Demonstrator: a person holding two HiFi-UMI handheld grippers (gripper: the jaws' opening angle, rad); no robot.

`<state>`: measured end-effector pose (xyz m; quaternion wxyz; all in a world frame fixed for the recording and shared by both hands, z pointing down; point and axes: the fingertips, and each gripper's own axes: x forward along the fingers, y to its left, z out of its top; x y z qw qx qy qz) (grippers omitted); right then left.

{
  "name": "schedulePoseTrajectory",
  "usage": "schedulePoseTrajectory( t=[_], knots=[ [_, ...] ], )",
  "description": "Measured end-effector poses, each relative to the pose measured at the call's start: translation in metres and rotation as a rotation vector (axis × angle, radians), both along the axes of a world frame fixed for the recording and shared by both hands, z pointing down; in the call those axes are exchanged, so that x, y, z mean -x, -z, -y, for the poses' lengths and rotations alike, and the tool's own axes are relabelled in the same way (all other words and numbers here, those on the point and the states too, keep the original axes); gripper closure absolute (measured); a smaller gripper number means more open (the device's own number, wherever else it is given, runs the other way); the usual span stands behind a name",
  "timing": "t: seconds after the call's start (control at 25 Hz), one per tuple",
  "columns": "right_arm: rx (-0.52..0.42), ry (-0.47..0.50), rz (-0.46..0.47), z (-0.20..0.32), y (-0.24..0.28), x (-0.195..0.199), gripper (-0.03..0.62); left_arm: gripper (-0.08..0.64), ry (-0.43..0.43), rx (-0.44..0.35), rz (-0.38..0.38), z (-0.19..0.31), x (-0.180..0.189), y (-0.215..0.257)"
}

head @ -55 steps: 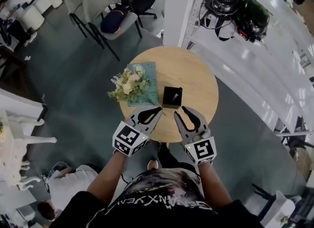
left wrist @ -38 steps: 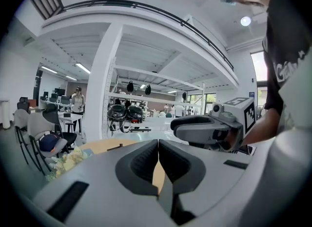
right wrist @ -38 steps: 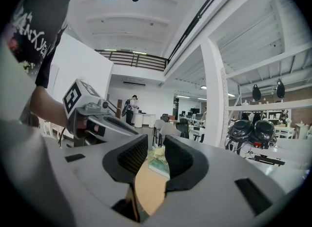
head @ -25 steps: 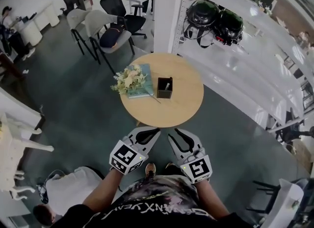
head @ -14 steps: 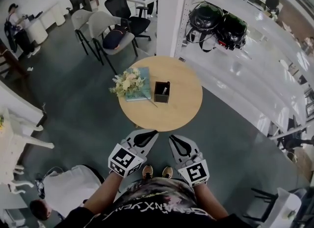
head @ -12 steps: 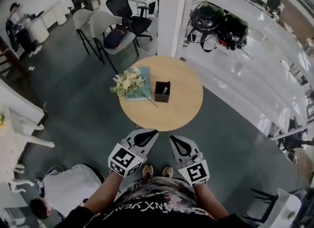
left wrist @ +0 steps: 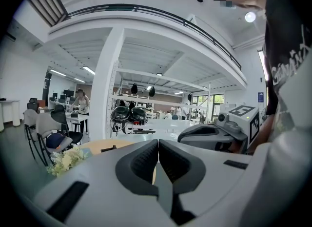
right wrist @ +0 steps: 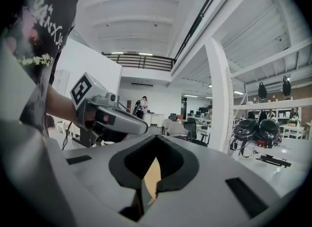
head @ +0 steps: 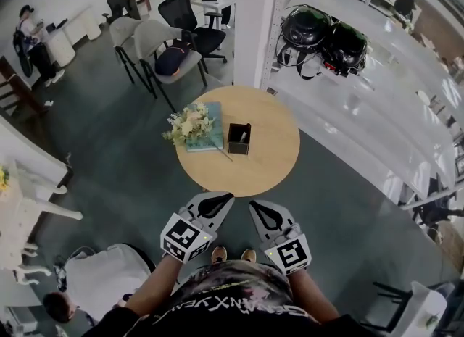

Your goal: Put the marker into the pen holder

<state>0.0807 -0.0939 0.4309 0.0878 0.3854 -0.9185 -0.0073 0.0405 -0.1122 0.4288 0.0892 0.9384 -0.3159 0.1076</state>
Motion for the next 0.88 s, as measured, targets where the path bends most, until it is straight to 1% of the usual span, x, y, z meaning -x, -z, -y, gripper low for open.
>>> schedulePoseTrajectory(
  t=[0.52, 0.88],
  knots=[
    [-0.022, 0.008, -0.016, -0.005, 0.006, 0.003, 0.592, 0.538, -0.016, -0.011, 0.008, -0.005, 0.004, 0.005],
    [-0.024, -0.012, -0.018, -0.006, 0.007, -0.006, 0.592, 0.538, -0.045, -0.025, -0.001, -0.004, -0.007, 0.009]
  ],
)
